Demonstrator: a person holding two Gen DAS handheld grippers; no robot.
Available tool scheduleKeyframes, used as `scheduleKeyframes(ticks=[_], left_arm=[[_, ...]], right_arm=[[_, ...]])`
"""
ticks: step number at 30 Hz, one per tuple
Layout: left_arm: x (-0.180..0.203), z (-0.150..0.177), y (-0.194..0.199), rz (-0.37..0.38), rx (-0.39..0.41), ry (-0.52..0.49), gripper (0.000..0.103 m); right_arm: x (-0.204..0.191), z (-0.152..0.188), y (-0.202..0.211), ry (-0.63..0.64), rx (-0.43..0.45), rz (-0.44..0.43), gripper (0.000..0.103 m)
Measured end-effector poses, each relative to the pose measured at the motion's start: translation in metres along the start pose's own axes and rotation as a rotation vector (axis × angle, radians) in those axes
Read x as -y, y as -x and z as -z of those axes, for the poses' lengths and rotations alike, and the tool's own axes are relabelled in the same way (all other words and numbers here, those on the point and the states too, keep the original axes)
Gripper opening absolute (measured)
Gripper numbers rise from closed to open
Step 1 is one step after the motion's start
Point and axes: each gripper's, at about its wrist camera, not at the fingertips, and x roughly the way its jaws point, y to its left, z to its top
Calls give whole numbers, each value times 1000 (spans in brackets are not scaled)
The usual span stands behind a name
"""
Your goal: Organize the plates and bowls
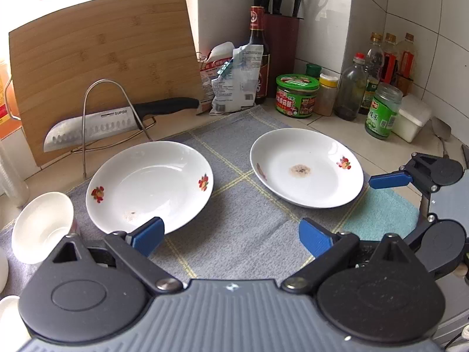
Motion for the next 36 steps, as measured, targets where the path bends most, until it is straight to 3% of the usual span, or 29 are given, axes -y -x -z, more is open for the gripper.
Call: scheduleKeyframes(ticks=[9,15,25,29,32,36], left_arm=[[-18,29,26,-72,17,117,99],[-16,44,42,-180,17,199,100],[-15,99,77,-375,-77,330,100],[-24,124,88,-388,-106,332,100],[-28,138,95,-351,-123,311,100],[-31,151,84,-314,-167,247,100]], right_arm=[[-25,-14,-12,92,-4,-101,103],[-30,-22,-26,174,35,-219,103],[-52,-39,-40,250,67,-340,103],[-66,-52,-42,257,76,-352,103],[-76,-65,-43,244,70,-350,103],[-95,-74,-48,249,30,-419,103]])
